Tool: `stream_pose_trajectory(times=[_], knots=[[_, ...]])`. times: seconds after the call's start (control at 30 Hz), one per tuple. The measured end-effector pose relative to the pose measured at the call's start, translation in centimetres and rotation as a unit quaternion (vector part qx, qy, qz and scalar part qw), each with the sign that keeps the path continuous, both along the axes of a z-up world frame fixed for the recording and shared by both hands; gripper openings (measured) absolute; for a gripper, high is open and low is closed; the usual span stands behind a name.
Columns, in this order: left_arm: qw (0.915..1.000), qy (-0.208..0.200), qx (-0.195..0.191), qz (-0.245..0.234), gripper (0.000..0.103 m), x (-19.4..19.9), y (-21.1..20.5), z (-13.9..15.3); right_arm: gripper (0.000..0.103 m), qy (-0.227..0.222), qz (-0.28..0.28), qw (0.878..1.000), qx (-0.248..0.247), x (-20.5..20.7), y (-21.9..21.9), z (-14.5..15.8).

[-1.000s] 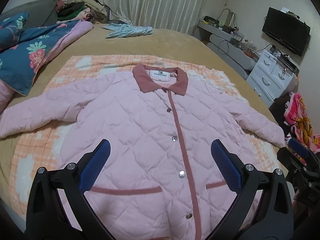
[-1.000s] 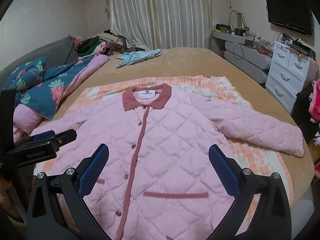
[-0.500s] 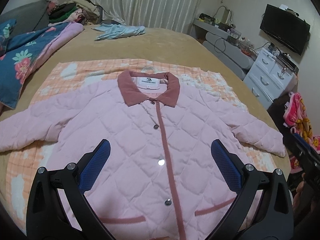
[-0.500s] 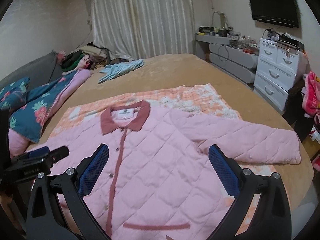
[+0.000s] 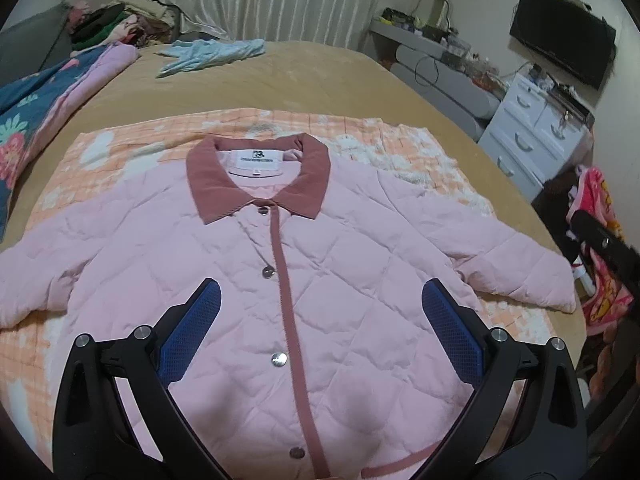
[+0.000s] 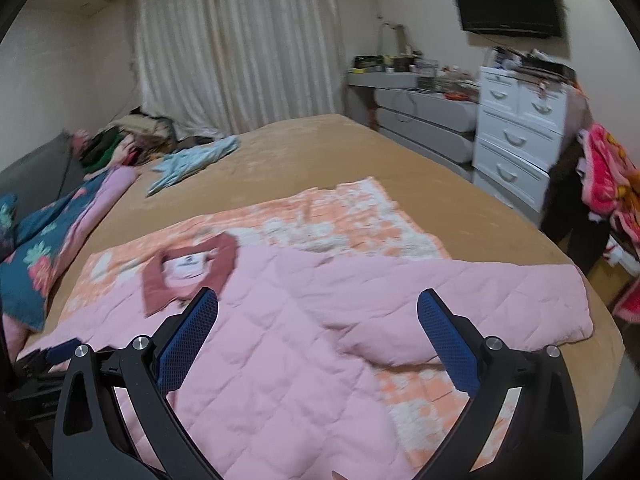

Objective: Fold large clothes
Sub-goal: 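Move both tools toward the jacket's sleeve beside the right tool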

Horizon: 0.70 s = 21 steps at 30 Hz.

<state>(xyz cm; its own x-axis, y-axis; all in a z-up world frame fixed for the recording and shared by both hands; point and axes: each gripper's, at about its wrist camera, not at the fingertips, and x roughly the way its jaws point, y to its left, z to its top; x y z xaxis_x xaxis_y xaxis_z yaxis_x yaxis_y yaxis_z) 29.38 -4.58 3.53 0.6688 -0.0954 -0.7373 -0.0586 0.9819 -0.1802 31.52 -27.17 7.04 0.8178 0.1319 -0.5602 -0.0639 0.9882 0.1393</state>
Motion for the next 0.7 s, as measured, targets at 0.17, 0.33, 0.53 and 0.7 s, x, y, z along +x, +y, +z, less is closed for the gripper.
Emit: stream_pose_trajectory(times=[0.17,0.33,0.53,0.7], knots=[[0.9999,0.011,0.006,-0.007,0.094,1.8,-1.1,-1.2,0.099,0.008,-0.052,0.999,0.005,1.7,-3.6,-1.7],[0.9996,0.024,0.008,-0.011,0.094,3.5,-2.3,-2.5,0.099,0.022,-0.104,0.994,0.005,3.1,-7.4,-3.8],[0.9993,0.028,0.023,-0.01,0.094,5.2,-4.0,-3.6,0.099,0.038,-0.157,0.987,-0.001,4.4,-11.0,-6.4],[0.9989,0.033,0.029,-0.016,0.094,6.3,-5.3,-4.6,0.099,0.06,-0.199,0.978,0.015,5.2,-14.3,-8.6]])
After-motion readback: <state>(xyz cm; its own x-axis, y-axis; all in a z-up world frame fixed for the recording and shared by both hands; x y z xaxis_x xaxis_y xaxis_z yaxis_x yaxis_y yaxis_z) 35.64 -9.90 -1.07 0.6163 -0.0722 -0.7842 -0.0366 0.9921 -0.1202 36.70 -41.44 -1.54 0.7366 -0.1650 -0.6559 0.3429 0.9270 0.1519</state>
